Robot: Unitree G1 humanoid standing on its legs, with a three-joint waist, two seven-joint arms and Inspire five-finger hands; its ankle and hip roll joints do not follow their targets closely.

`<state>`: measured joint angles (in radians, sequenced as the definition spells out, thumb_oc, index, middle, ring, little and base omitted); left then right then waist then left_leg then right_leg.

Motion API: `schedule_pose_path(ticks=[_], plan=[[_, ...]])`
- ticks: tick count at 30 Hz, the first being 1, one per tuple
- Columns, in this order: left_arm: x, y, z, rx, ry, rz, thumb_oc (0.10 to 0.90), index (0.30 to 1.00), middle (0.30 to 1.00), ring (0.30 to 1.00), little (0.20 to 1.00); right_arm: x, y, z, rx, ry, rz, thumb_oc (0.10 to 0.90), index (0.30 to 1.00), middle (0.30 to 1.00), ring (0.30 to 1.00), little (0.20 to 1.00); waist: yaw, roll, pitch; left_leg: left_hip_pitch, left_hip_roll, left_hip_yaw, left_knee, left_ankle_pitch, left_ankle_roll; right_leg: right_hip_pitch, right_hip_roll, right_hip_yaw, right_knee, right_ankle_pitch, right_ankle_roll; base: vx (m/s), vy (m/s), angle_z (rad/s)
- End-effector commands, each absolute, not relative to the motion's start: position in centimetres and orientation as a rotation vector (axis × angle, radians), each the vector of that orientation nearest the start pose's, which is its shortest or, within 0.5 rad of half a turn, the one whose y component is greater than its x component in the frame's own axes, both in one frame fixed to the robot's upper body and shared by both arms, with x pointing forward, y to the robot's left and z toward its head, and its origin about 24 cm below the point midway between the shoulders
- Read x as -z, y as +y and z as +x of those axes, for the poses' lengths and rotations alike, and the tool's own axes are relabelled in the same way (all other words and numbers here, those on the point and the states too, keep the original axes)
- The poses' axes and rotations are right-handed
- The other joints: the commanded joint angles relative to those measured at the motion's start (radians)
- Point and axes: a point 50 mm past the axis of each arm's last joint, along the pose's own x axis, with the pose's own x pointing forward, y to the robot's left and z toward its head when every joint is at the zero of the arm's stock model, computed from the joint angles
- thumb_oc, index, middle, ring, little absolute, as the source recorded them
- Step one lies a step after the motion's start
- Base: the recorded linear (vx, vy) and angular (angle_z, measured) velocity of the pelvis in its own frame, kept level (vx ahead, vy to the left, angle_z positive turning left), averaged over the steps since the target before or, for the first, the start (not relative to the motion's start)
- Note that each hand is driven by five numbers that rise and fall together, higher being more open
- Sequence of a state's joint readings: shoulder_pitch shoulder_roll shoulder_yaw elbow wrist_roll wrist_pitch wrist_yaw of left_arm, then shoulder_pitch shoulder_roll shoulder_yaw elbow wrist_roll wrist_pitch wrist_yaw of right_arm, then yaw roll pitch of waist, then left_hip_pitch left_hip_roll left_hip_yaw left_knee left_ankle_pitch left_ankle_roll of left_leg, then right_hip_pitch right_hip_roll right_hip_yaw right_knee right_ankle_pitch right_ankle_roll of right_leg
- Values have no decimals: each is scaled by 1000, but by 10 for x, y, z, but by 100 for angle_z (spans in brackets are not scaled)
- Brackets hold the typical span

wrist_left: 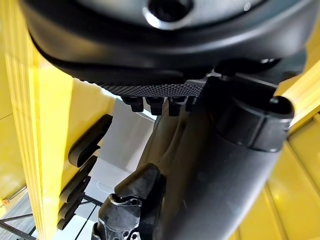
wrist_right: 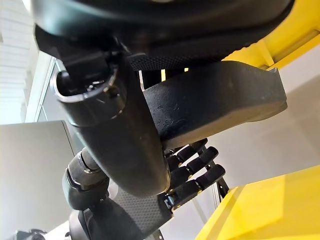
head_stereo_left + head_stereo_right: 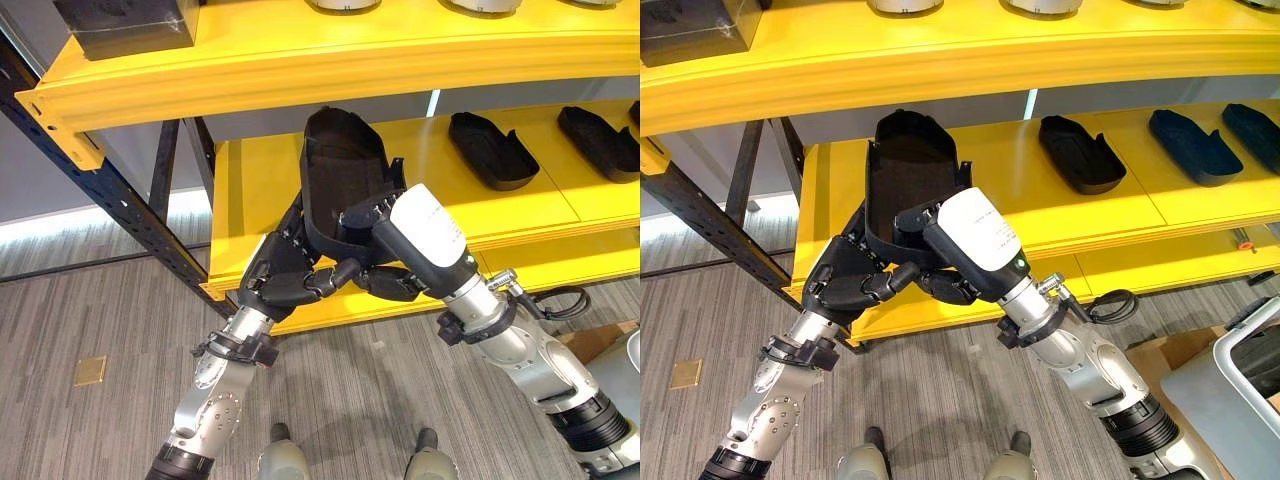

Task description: Move parts from the plastic box to the shelf.

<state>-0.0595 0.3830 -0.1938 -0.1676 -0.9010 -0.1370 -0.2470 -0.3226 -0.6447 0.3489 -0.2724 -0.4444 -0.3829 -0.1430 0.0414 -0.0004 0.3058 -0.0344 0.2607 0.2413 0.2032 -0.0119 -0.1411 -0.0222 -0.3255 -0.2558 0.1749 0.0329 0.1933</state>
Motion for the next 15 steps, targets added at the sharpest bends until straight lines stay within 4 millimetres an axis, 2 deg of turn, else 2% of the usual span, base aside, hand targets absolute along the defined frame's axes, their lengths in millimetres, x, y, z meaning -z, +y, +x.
schedule_pose_path(ticks=[1,15], plan=[[-179,149,247,631,-660,-568,900,1000,1000,1000,1000,-212,-96,216,-450,-1226,-733,400,300,300,300,300,1,7,-77,69,72,149,-2,-48,25,3,12,-116,128,-158,-85,0,0,0],[-183,146,245,645,-665,-567,900,1000,1000,1000,1000,-213,-92,214,-464,-1216,-735,400,300,300,300,300,-16,13,-80,78,70,161,5,-57,27,8,24,-98,119,-162,-90,1,-5,0]])
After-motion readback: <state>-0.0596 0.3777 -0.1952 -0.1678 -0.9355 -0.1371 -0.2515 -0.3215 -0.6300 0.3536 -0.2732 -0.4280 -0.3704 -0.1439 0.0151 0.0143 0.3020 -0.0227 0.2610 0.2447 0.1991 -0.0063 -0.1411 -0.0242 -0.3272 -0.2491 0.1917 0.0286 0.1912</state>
